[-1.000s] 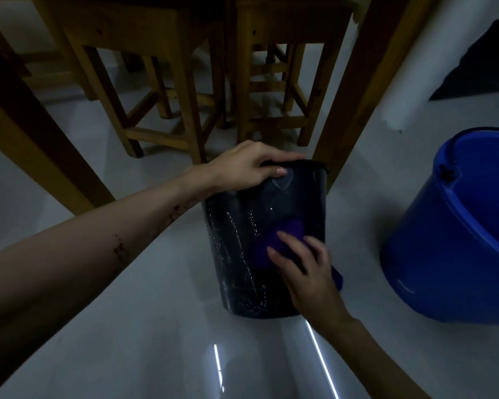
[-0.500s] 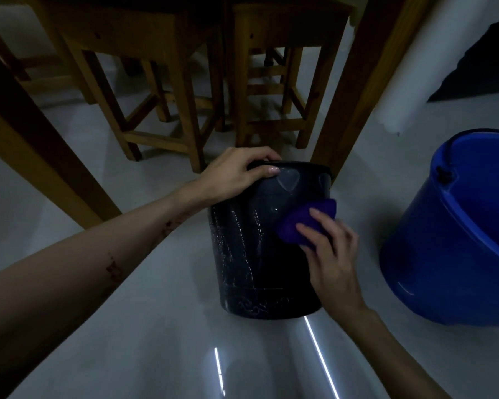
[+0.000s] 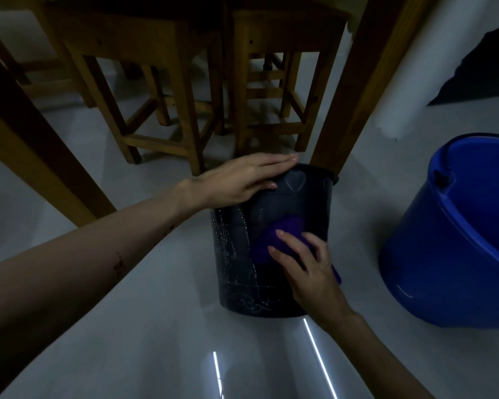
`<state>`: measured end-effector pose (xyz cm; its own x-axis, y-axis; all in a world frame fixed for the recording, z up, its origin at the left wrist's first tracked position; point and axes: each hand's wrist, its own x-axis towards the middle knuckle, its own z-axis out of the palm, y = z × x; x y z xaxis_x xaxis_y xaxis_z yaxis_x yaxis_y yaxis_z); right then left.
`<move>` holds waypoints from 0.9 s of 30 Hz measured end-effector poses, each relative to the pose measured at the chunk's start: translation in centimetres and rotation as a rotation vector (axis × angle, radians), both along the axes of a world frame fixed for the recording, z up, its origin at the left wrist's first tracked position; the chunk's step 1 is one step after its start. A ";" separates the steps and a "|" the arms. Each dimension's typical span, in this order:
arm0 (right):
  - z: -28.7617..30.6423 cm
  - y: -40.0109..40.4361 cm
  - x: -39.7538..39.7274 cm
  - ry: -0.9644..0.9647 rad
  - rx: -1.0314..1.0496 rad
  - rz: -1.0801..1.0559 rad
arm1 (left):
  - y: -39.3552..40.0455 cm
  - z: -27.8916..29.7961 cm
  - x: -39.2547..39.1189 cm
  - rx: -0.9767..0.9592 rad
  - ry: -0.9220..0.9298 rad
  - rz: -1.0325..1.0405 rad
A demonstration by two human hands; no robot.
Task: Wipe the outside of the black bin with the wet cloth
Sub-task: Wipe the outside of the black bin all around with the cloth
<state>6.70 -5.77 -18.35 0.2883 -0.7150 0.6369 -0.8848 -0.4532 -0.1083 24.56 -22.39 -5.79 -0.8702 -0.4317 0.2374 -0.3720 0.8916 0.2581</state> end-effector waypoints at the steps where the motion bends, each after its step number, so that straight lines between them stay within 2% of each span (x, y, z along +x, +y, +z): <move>1: -0.4 0.6 0.0 0.043 0.001 0.029 | 0.0 -0.1 0.1 -0.009 0.002 0.007; 4: -1.1 2.5 -0.4 0.149 0.008 0.101 | 0.0 0.0 -0.1 -0.004 0.009 0.022; 7: -1.2 3.7 -0.6 0.151 0.049 0.119 | 0.0 0.7 -0.3 0.055 0.060 0.007; 12: 2.0 0.9 -1.5 -0.190 -0.021 -0.076 | 0.2 1.7 -1.4 0.049 0.062 0.029; 16: 3.3 -2.2 -0.7 -0.296 0.022 -0.148 | 0.3 1.8 -2.9 0.063 0.037 0.056; 19: 2.2 -2.1 0.8 -0.250 0.001 -0.096 | 0.4 1.8 -3.1 0.068 0.039 0.052; 27: -2.5 3.2 0.2 0.065 -0.007 0.091 | 0.9 1.9 -3.5 0.098 0.052 0.063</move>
<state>6.90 -2.59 -20.87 0.3928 -0.6797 0.6194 -0.8450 -0.5325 -0.0485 21.04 -21.46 -3.90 -0.8281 -0.5087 0.2354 -0.4108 0.8365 0.3627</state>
